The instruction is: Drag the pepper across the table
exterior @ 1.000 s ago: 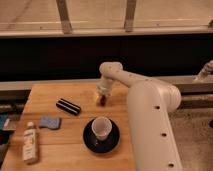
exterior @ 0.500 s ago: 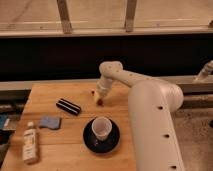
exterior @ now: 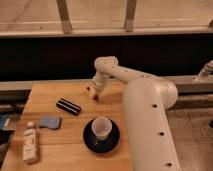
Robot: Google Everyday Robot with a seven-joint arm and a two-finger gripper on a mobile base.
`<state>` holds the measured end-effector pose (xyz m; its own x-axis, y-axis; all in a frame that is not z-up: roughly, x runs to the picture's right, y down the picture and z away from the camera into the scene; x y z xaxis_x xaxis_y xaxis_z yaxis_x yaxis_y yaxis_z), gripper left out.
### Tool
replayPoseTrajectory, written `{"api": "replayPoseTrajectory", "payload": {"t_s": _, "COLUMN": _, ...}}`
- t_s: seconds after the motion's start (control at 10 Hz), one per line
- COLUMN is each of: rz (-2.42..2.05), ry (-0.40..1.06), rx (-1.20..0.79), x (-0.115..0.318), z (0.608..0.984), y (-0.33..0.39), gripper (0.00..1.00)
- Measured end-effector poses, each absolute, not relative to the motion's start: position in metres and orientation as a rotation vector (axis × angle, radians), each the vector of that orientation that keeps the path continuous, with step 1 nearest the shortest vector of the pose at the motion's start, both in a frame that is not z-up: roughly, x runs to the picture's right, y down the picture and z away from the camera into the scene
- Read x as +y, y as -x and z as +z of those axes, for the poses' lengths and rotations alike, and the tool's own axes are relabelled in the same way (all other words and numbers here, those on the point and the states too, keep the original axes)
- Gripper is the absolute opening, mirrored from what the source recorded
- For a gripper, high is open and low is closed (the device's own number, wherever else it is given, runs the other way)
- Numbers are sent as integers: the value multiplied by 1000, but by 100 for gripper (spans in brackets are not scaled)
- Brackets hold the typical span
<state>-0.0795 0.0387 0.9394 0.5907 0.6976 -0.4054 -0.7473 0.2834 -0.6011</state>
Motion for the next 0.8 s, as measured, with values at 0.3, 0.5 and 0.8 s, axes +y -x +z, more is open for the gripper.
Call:
{"api": "replayPoseTrajectory", "payload": {"t_s": 0.3, "rz": 913, "ry": 859, "rx": 30, "x": 29, "z": 950, "y": 115, "gripper": 0}}
{"api": "replayPoseTrajectory", "payload": {"t_s": 0.5, "rz": 851, "ry": 877, "rx": 0, "x": 25, "z": 954, "y": 149, "gripper": 0}}
{"api": "replayPoseTrajectory", "payload": {"t_s": 0.8, "rz": 751, "ry": 913, "rx": -54, "x": 27, "z": 953, "y": 203, "gripper": 0}}
